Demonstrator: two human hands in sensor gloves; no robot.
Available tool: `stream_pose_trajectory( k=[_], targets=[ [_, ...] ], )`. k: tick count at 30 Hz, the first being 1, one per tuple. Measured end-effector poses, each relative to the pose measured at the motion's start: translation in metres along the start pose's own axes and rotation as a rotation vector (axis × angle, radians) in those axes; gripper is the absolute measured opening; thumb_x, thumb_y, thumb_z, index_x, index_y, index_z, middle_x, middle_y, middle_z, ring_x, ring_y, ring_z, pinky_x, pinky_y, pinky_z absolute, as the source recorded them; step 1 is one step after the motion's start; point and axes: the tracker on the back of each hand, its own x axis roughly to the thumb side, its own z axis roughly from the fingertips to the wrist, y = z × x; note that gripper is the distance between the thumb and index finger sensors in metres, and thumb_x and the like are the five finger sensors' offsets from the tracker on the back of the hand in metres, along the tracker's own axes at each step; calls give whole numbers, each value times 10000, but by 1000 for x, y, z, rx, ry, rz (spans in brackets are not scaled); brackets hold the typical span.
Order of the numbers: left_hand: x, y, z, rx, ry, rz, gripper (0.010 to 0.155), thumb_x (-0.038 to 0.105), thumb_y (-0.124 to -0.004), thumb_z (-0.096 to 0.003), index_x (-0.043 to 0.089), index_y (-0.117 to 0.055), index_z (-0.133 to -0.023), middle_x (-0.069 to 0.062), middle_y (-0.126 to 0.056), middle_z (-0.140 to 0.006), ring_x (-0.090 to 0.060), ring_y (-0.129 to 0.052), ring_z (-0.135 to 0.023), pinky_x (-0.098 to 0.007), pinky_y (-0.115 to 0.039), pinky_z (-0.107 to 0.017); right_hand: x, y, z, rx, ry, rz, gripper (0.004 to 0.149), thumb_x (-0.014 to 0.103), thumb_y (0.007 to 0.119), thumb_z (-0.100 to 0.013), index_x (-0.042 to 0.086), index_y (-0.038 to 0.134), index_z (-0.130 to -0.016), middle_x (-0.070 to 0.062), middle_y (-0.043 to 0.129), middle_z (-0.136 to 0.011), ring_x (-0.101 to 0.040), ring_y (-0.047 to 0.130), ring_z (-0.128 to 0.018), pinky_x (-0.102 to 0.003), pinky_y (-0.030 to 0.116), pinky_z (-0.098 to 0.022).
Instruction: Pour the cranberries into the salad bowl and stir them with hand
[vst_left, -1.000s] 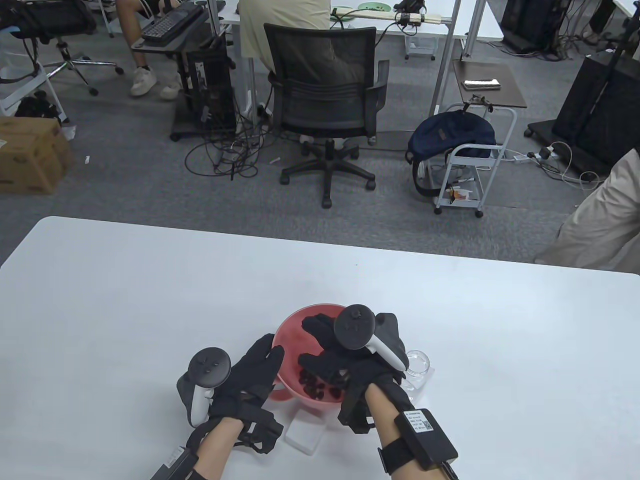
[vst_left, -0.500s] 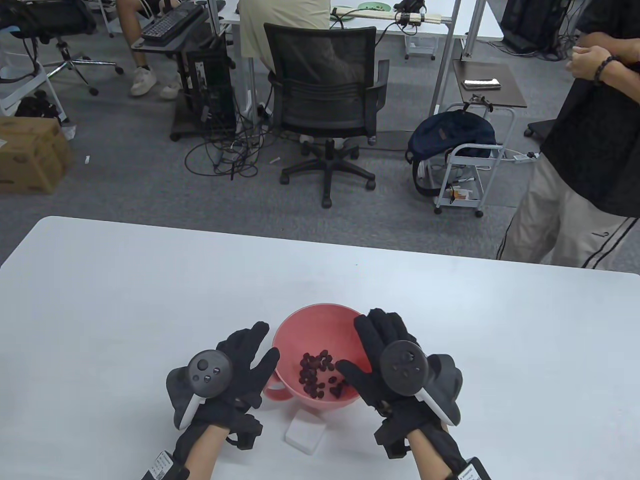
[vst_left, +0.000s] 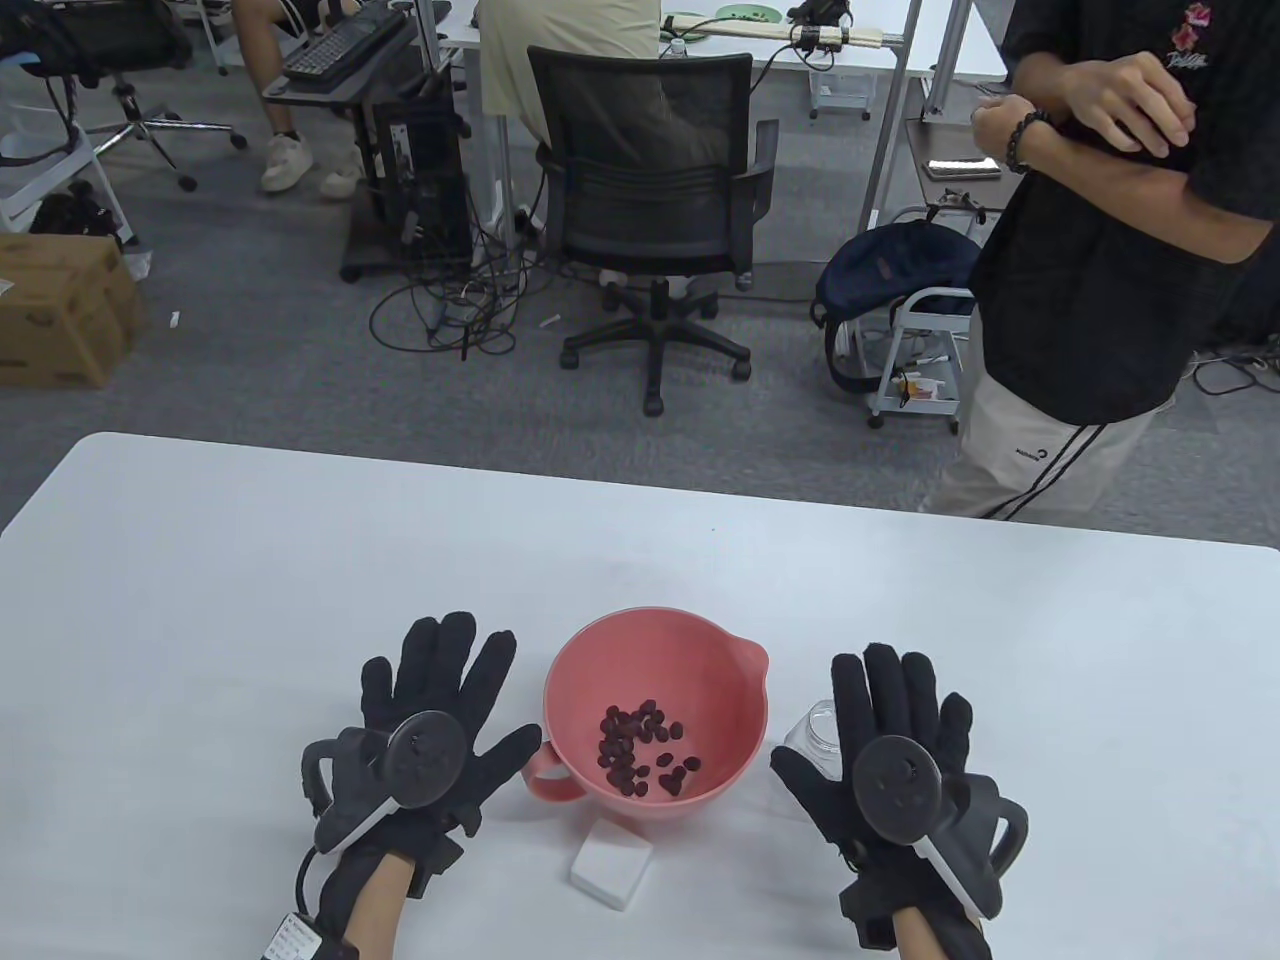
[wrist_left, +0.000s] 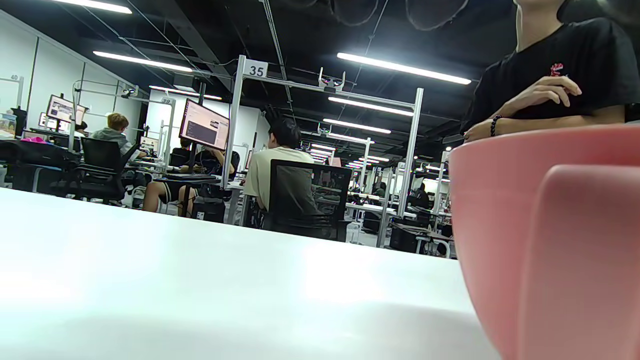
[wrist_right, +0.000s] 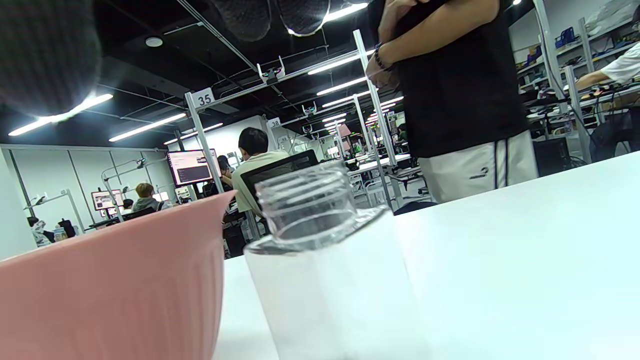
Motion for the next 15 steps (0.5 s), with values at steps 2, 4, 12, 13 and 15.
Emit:
stream_pose_trajectory(
  k=[2,4,12,13,15],
  targets=[
    [-1,-2,0,-10,4,-12,880,940,-561,-381,556,-346,-1144,108,-285,-1318,-223,-224,-1222,-644,-332,-818,-3,3,1,12,2,0,954,846,752,-341,391,400,-1102,43,345,-1244,-227,283,-1156,-564,279,-811],
    [-2,-4,-1,-17,7,-29,884,941,-558,-378,553,-346,-1145,106,-287,-1317,-225,-224,-1222,-646,-331,-817,-5,5,2,23,3,-5,955,845,752,-342,391,392,-1101,37,333,-1245,-239,277,-1154,-559,282,-813],
    [-5,-10,-3,-44,19,-50,885,939,-548,-377,549,-346,-1146,103,-293,-1318,-227,-236,-1222,-651,-334,-814,-11,15,5,54,10,-13,965,845,749,-341,383,373,-1101,36,322,-1241,-255,276,-1148,-554,292,-814],
    [-5,-11,-3,-46,20,-52,883,939,-546,-378,550,-346,-1145,102,-296,-1317,-226,-238,-1223,-650,-336,-814,-11,15,5,53,13,-14,965,844,750,-342,383,371,-1101,35,320,-1242,-254,277,-1148,-554,292,-813],
    [-6,-12,-3,-51,21,-54,883,940,-543,-377,551,-345,-1145,103,-296,-1317,-226,-242,-1223,-651,-336,-814,-13,16,5,54,18,-16,963,841,751,-344,383,371,-1100,35,322,-1241,-255,278,-1147,-553,293,-813]
  ],
)
